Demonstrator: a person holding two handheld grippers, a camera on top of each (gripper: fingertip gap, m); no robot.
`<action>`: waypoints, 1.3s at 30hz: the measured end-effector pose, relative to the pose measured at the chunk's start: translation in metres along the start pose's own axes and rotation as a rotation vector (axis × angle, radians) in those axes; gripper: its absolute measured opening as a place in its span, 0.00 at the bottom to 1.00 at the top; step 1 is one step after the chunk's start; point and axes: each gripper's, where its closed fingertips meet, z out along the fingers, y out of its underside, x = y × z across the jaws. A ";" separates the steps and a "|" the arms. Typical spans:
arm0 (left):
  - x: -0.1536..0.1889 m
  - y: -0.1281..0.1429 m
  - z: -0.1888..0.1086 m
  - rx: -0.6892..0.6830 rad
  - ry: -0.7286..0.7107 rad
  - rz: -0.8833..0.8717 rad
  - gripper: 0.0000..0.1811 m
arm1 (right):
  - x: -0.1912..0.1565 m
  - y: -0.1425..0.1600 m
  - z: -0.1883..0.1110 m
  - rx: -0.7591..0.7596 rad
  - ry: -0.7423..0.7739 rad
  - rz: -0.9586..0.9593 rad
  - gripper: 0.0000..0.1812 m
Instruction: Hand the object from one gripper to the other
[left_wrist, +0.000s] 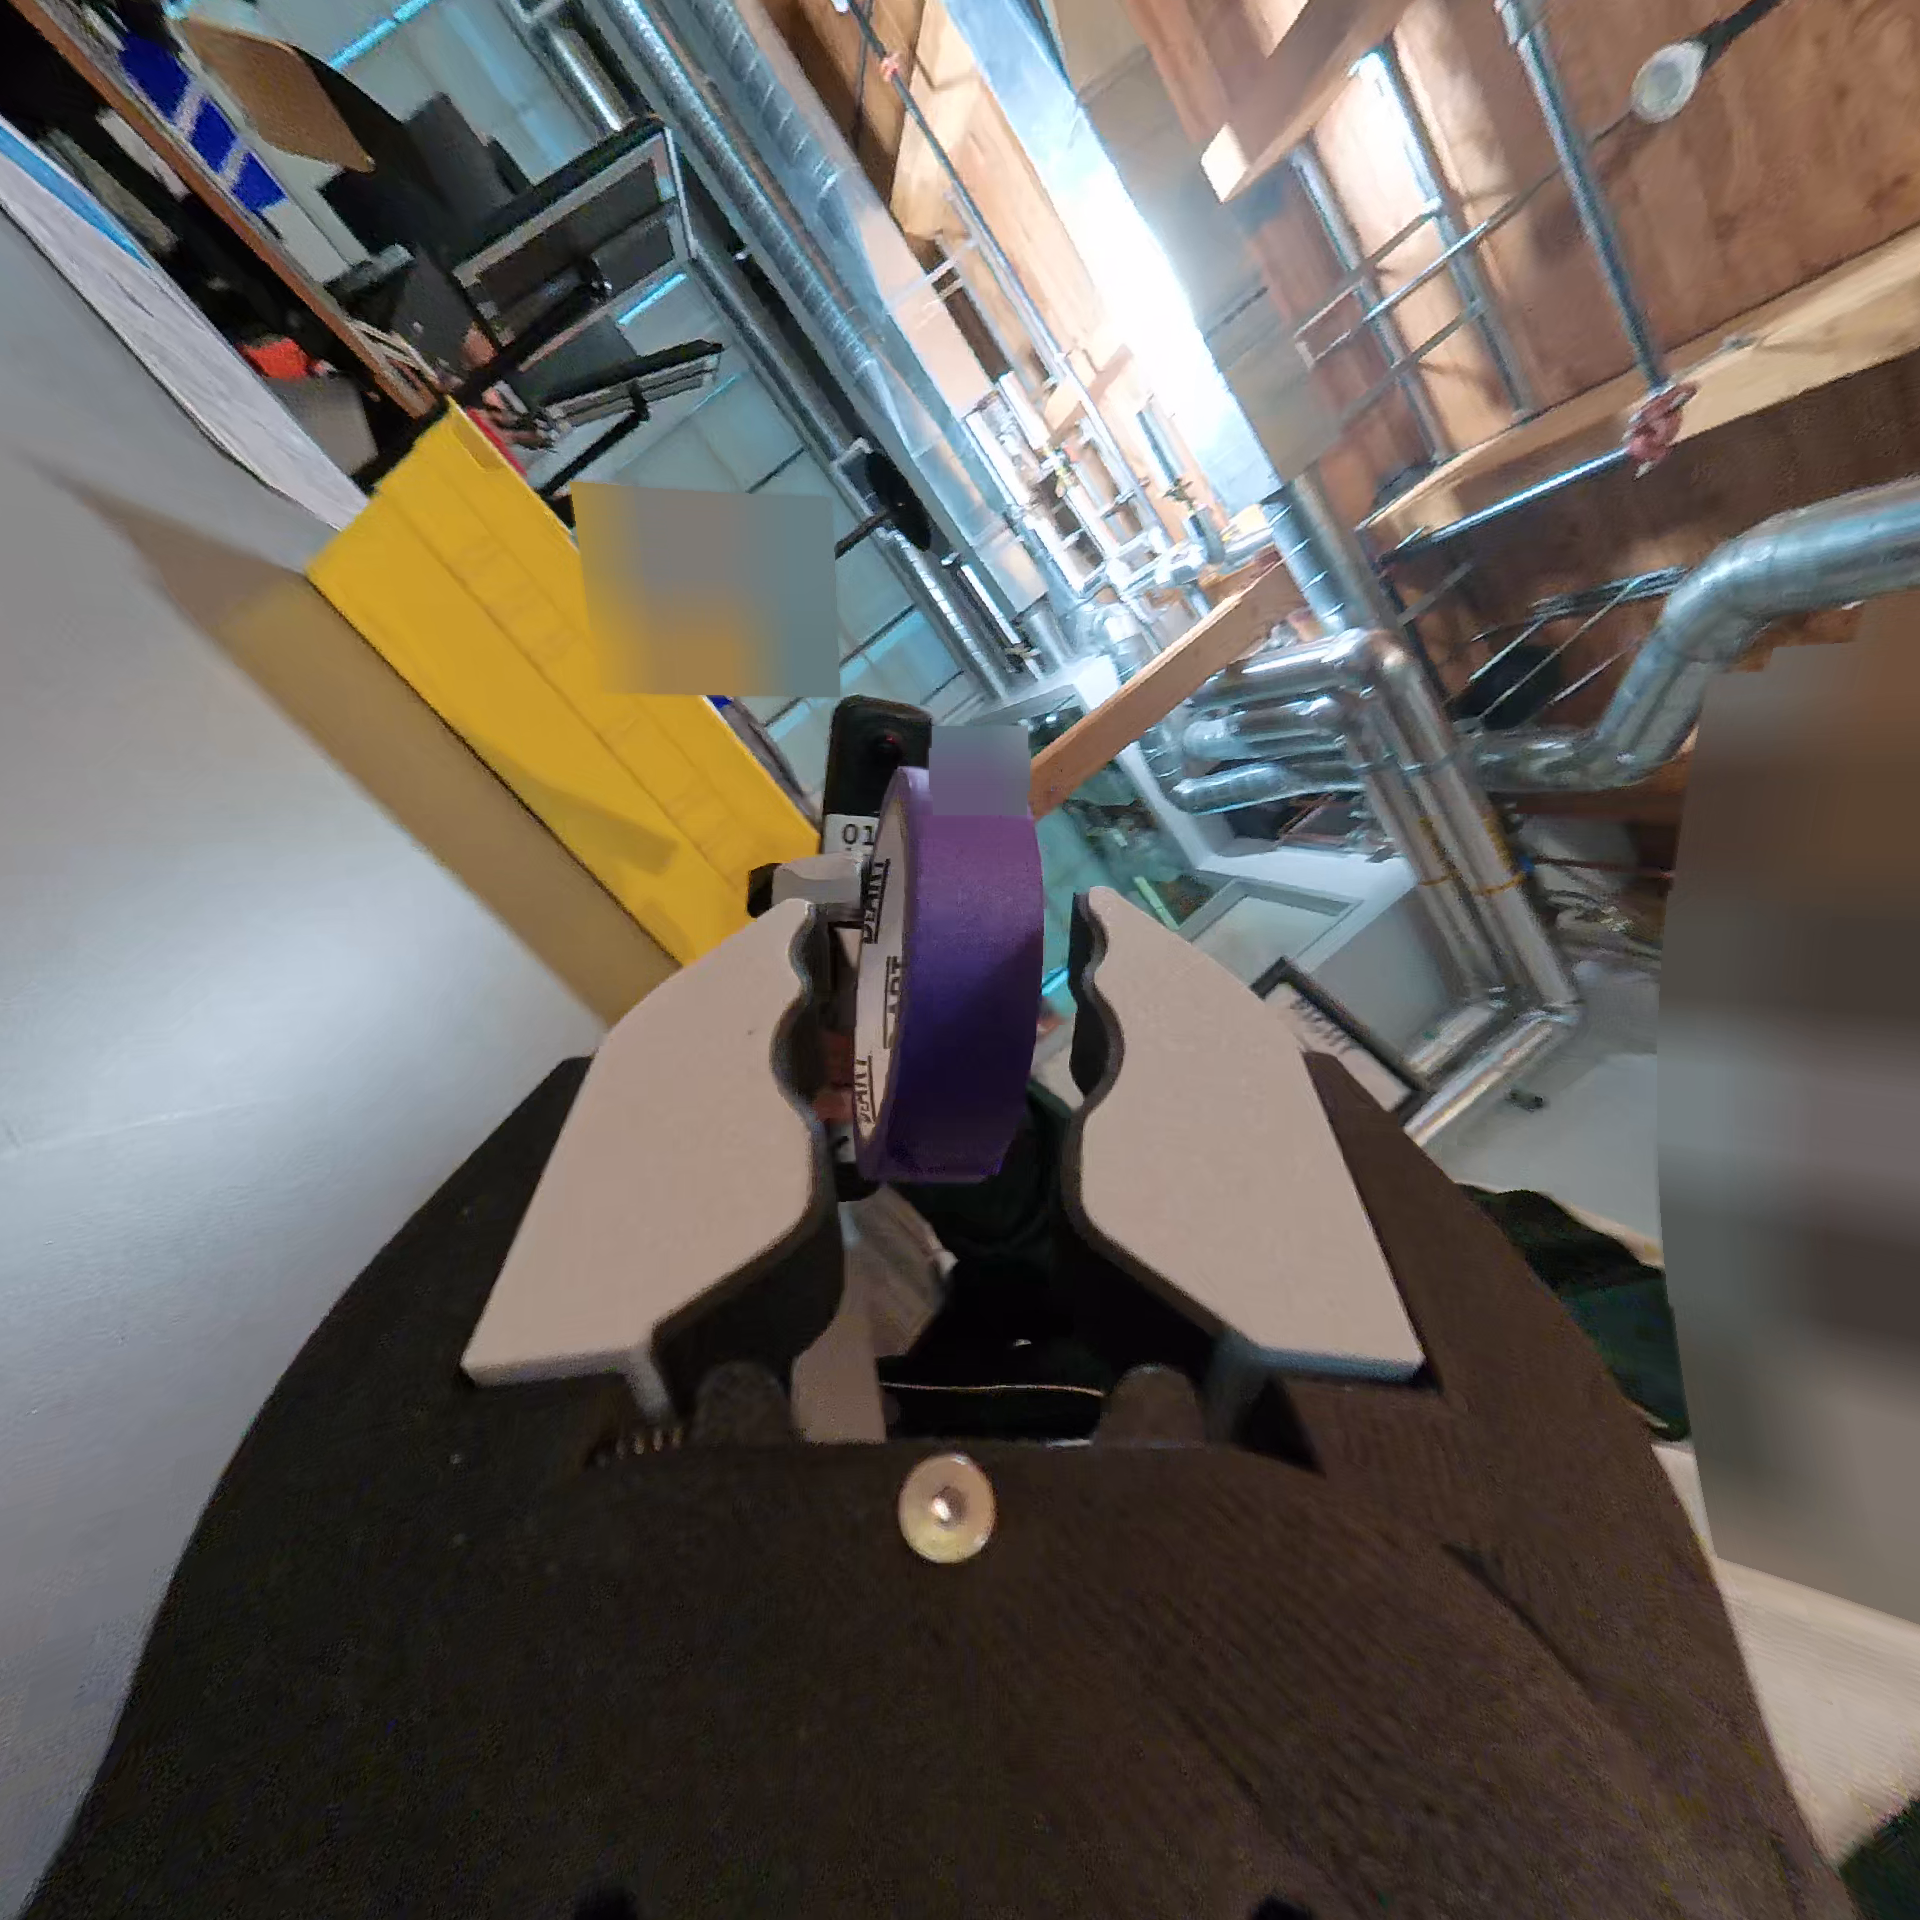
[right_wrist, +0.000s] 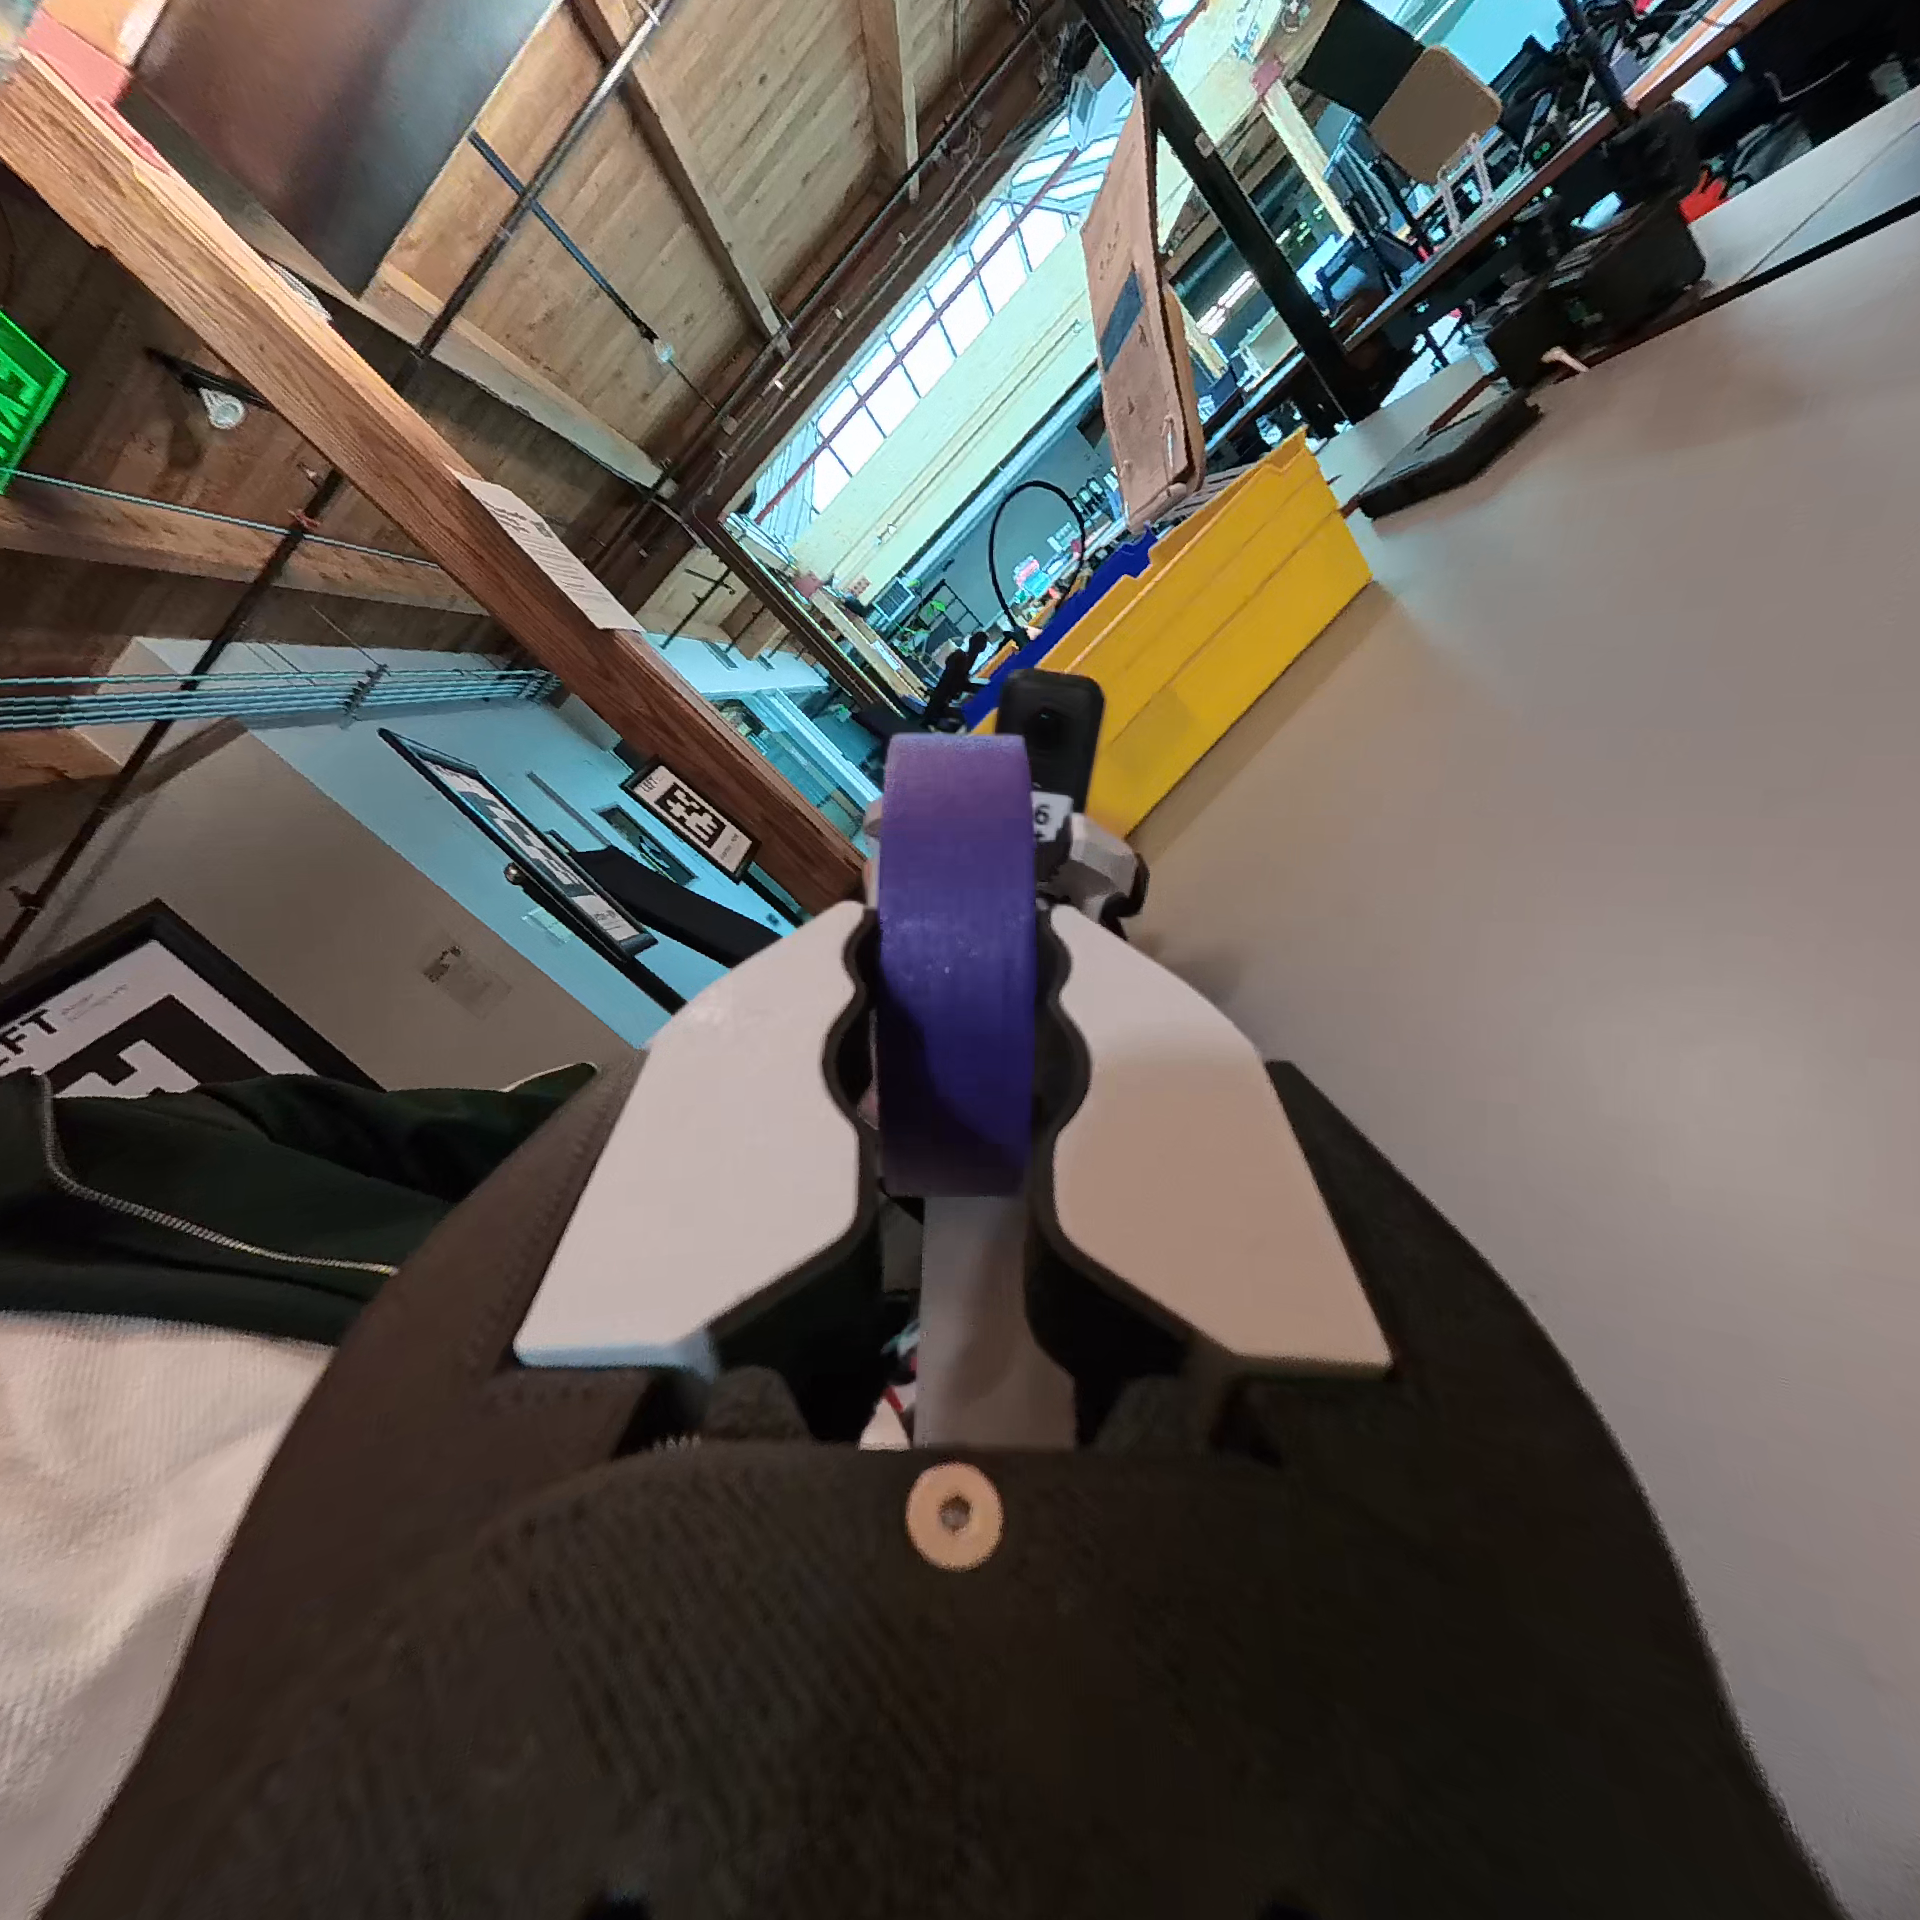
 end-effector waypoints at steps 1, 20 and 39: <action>0.000 -0.001 0.000 -0.001 -0.025 0.039 0.26 | 0.001 0.001 0.000 -0.008 0.012 -0.007 0.15; -0.042 0.023 -0.008 -0.529 -0.759 1.017 0.20 | 0.010 0.019 0.014 -0.070 0.316 -0.204 0.16; -0.001 0.006 -0.001 -0.227 -0.276 0.583 0.07 | -0.065 0.019 0.025 -0.028 -0.102 -0.627 0.43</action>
